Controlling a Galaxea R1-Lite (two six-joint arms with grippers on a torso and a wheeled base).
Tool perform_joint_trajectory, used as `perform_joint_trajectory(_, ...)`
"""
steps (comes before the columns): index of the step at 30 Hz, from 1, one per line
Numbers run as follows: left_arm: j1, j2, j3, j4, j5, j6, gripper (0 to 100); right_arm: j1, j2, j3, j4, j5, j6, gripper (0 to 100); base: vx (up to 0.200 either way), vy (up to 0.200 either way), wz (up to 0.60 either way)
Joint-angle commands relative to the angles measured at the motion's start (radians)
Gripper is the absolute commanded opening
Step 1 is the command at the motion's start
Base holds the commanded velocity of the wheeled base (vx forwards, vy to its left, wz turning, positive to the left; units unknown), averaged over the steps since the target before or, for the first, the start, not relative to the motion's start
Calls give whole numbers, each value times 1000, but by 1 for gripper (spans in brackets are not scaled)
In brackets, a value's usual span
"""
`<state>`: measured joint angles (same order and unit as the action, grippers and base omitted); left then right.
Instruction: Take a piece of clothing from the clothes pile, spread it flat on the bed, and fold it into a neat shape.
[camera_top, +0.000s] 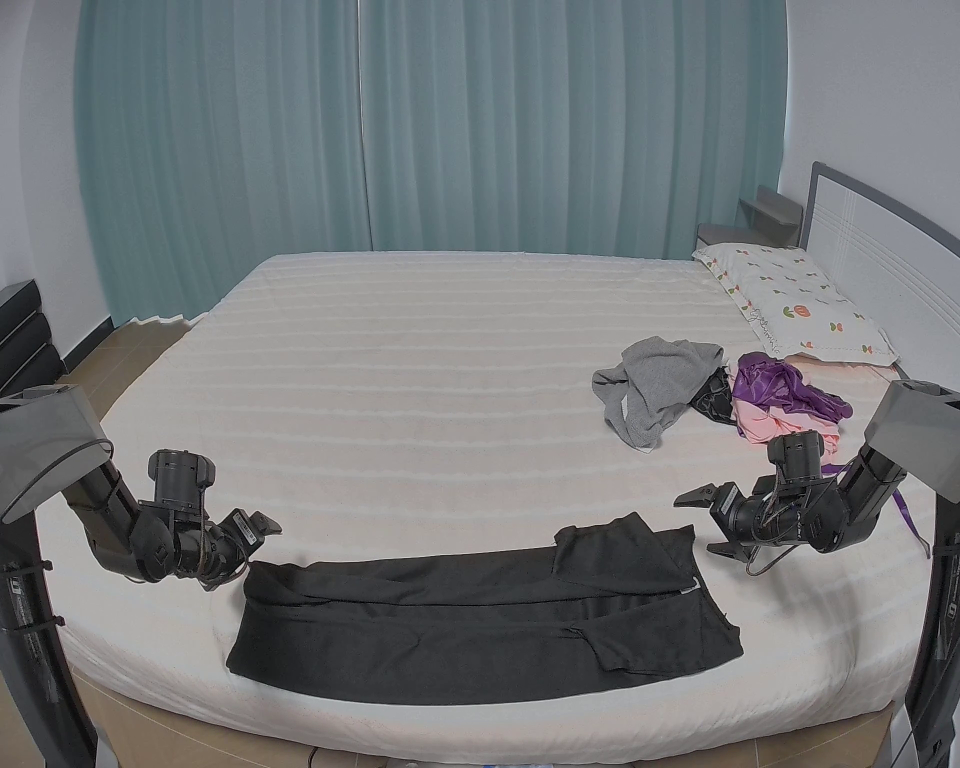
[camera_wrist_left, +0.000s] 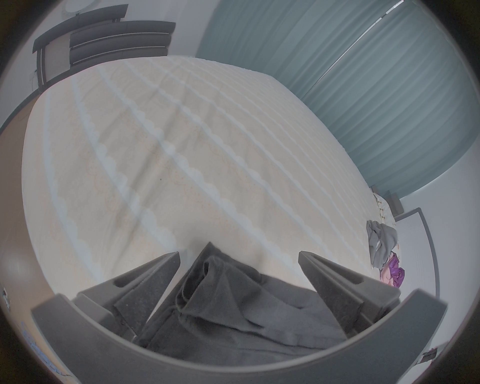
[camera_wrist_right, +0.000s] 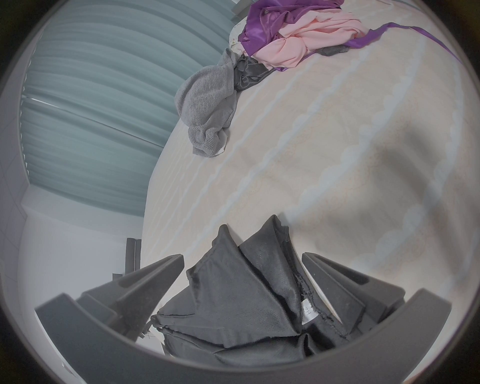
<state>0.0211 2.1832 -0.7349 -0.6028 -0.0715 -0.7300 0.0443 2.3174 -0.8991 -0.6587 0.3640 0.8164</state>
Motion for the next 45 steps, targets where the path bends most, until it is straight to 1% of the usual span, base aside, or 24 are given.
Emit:
perform_joint_trajectory(1,-7,-40,81,-35,-5,-22,100,0,-23,13,-4,1,18,100,-200,0,0)
perform_joint_trajectory(7,-10,-40,161,-71,-7,-19,100,5,-21,19,-10,0,17,100,-200,0,0)
perform_joint_trajectory(12,-30,-48,239,-121,-7,-11,100,5,-21,19,-10,0,17,100,0,0,0)
perform_joint_trajectory(15,-30,-36,276,-173,-7,-9,100,6,-21,19,-10,0,17,100,0,0,0)
perform_joint_trajectory(17,-32,-11,296,-239,-7,3,100,6,-21,19,-10,0,17,100,0,0,0)
perform_joint_trajectory(18,-32,-11,296,-239,-7,3,100,6,-21,19,-10,0,17,100,0,0,0)
perform_joint_trajectory(21,-29,35,298,-324,-13,81,100,8,-21,20,-10,0,17,100,0,0,0)
perform_joint_trajectory(22,-29,50,298,-347,-34,116,100,8,-21,19,-10,0,17,100,0,0,0)
perform_joint_trajectory(24,-26,58,299,-353,-67,152,100,8,-21,19,-10,0,17,100,0,0,0)
perform_joint_trajectory(25,-20,58,302,-345,-108,190,100,8,-21,19,-10,0,17,100,0,0,0)
perform_joint_trajectory(26,-20,58,302,-345,-128,205,100,8,-21,19,-10,0,17,100,0,0,0)
perform_joint_trajectory(29,-7,55,304,-344,-162,248,100,9,-21,19,-10,0,17,100,0,0,0)
perform_joint_trajectory(33,-1,56,302,-345,-168,288,100,9,-20,19,-10,0,17,100,0,0,0)
perform_joint_trajectory(38,5,50,304,-345,-166,291,100,9,-21,19,-10,0,17,100,0,0,0)
perform_joint_trajectory(45,26,56,342,-354,-169,308,100,9,-18,17,-10,0,17,100,0,0,0)
